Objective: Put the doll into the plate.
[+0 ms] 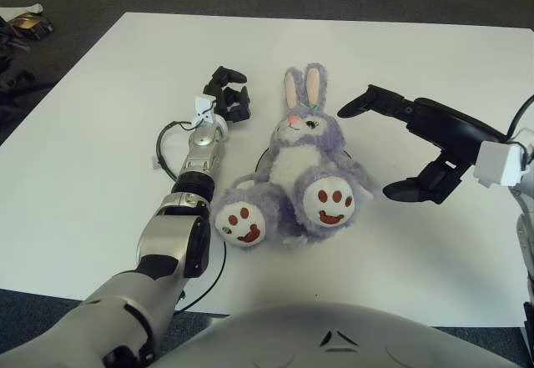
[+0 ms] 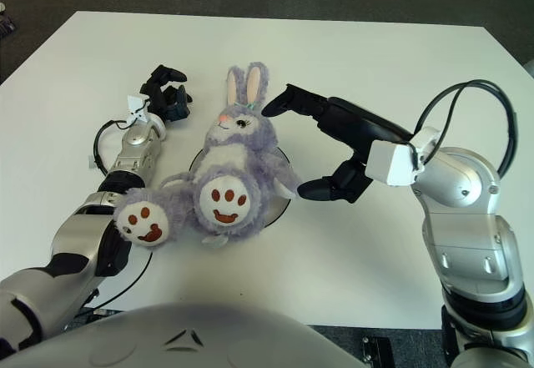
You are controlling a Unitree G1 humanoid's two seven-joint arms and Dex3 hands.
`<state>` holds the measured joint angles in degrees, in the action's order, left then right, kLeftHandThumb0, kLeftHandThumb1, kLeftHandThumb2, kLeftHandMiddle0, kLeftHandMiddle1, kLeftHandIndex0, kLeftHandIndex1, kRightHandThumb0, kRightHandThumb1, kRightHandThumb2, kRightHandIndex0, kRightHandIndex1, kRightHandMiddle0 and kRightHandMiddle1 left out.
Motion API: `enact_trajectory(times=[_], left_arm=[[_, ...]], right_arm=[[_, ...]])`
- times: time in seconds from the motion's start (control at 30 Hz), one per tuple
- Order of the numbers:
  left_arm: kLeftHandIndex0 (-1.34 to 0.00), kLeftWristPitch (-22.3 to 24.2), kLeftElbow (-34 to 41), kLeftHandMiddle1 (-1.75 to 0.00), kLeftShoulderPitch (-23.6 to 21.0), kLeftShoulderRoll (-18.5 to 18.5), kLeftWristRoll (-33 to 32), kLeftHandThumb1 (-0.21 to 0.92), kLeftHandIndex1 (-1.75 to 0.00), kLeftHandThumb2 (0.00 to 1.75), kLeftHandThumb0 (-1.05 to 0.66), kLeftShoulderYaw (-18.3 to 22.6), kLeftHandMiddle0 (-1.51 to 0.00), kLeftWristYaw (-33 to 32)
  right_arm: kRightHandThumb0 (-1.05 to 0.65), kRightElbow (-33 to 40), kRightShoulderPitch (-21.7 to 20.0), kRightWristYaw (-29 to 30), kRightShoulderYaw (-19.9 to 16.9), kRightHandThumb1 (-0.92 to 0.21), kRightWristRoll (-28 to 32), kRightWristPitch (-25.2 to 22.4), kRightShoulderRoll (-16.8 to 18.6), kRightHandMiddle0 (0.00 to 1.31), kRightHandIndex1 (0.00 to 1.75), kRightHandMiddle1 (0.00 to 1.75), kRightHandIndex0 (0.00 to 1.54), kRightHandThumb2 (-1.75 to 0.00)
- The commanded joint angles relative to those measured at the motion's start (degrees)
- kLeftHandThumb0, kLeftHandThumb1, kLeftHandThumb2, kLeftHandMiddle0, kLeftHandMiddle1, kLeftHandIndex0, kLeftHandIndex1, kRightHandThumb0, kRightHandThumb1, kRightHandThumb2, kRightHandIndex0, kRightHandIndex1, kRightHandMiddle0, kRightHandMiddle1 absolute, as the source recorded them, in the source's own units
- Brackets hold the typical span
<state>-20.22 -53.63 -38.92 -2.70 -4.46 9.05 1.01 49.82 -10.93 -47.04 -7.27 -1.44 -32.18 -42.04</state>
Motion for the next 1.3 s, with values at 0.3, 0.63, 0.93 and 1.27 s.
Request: enact_trajectory(times=[0.3,0.63,0.93,1.27], left_arm=[[-0.49,0.34,-3.29,-1.75,-0.78,-0.21,-0.71,0.31,-1.74,1.33,-0.01,0.29,-0.5,1.18],[-0.49,-0.75,-4.04,-1.75,-0.78,-0.44,0.01,0.31,-1.74,1.33,-0.01,-0.29,-0.5,1.1],[-0.5,-1.01,-3.45,-1.75,-0.34,-0.33,1.02,0.31,-1.74,1.33,-0.01,-0.89,-0.51,0.53],[-0.5,-1.08,-2.99,-1.75,-0.06,-0.11,0.8,0.31,-1.74,1.33,-0.01,-0.73,-0.51,0.41]], right_arm=[[-0.48,-12.39,-0.34,2.66,-5.86,-0.24,6.89,11.41,1.6,0.0,0.35,0.95,0.17,-1.03],[-0.46,-16.51,0.35,5.86,-7.33,-0.19,13.16,14.83,5.2,0.0,0.46,1.09,0.2,-1.06],[-0.27,-15.49,1.87,10.95,-7.41,-0.12,14.29,6.24,5.37,0.0,0.48,1.13,0.13,-1.19],[0.07,-13.72,-0.05,17.74,-8.04,-0.02,16.53,-3.93,7.2,0.0,0.54,1.15,0.08,-1.4]])
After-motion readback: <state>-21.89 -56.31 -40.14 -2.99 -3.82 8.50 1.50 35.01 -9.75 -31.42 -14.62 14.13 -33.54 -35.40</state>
